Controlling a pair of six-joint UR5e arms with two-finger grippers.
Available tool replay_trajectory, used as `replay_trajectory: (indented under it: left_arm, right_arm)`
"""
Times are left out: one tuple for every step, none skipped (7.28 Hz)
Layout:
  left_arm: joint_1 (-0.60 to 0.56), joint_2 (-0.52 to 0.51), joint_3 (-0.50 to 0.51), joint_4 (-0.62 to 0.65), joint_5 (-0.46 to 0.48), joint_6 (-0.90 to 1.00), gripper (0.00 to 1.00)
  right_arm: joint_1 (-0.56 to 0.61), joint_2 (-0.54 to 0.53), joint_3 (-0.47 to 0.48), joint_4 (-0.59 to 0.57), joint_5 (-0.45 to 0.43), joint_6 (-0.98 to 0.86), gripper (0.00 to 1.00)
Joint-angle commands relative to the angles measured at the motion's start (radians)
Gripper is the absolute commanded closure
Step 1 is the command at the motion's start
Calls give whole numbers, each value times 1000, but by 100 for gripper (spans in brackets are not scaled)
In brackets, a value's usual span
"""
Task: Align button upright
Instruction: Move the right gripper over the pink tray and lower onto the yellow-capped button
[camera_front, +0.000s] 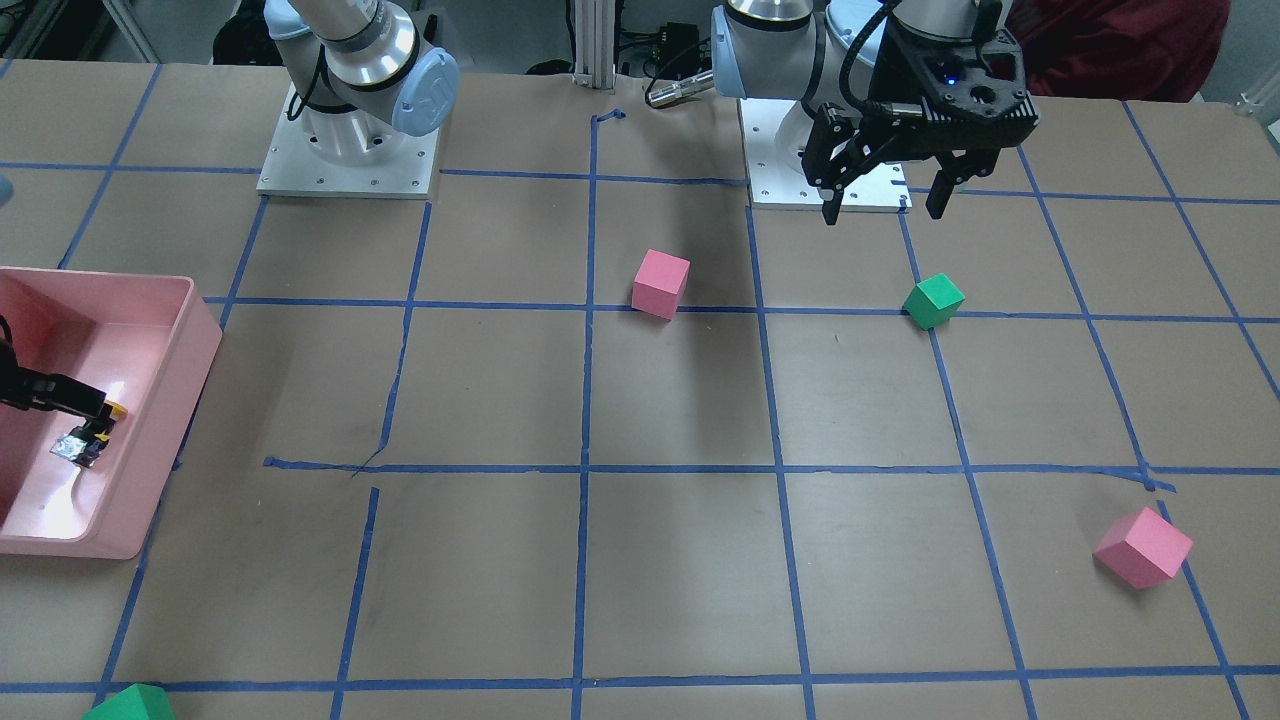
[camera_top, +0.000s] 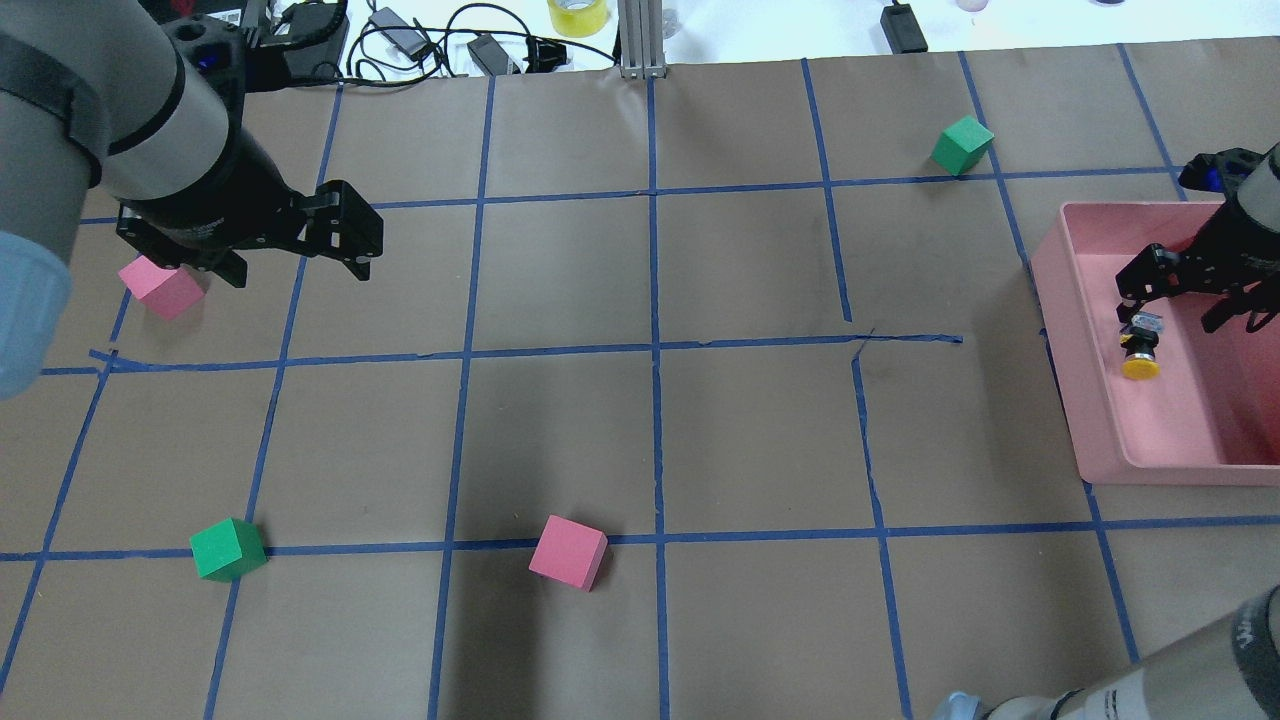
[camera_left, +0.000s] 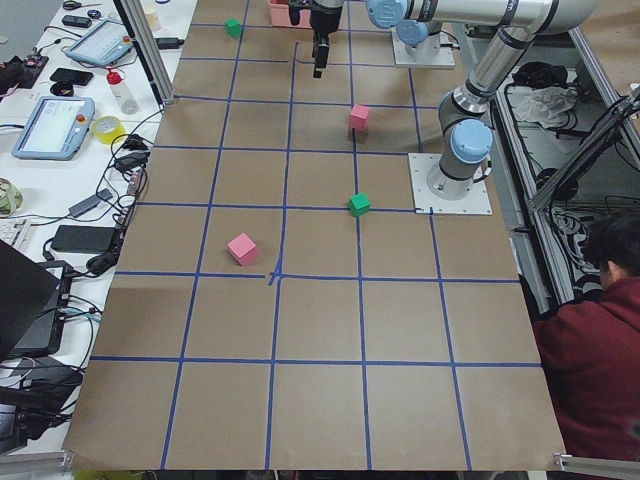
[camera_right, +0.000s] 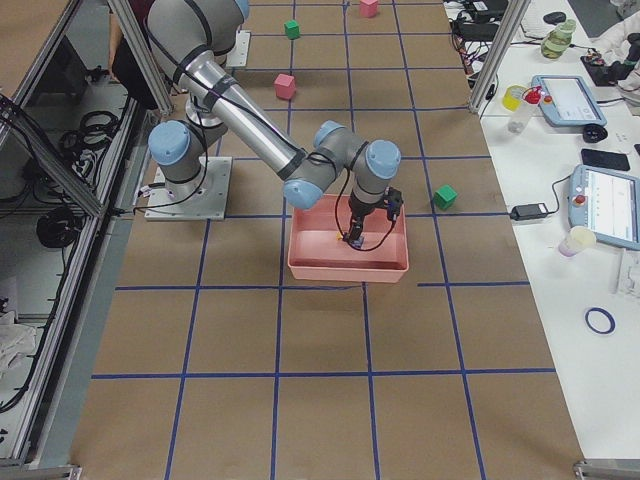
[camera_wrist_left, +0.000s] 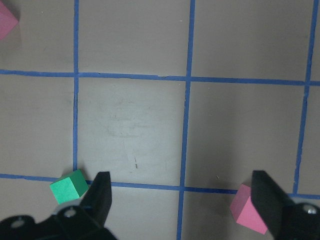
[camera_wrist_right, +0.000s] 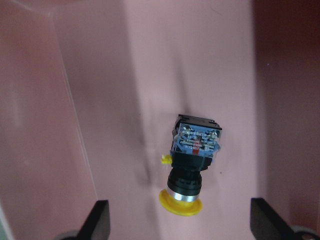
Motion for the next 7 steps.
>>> replay_trajectory:
  left_arm:
    - [0,2,0,-5,1,0,0]
    - [0,2,0,-7,2,0,0]
    - [2,0,-2,-7,4,0,0]
    - [3,0,-2,-9,4,0,0]
    - [3,0,-3,-10,4,0,0]
    - [5,0,-3,-10,5,0,0]
    - [5,0,-3,-10,5,0,0]
  right_arm:
    - [0,12,47,-35,-16,3,0]
    - [0,24,81,-71,-20,-1,0]
    - [0,24,96,-116,-20,-3,0]
    - [0,27,96,-121,-16,-3,0]
    - [0,40,95,-122,-13,-1,0]
    - [0,46,96,-144,-13,-1,0]
    - [-1,50,95,-145,-11,2,0]
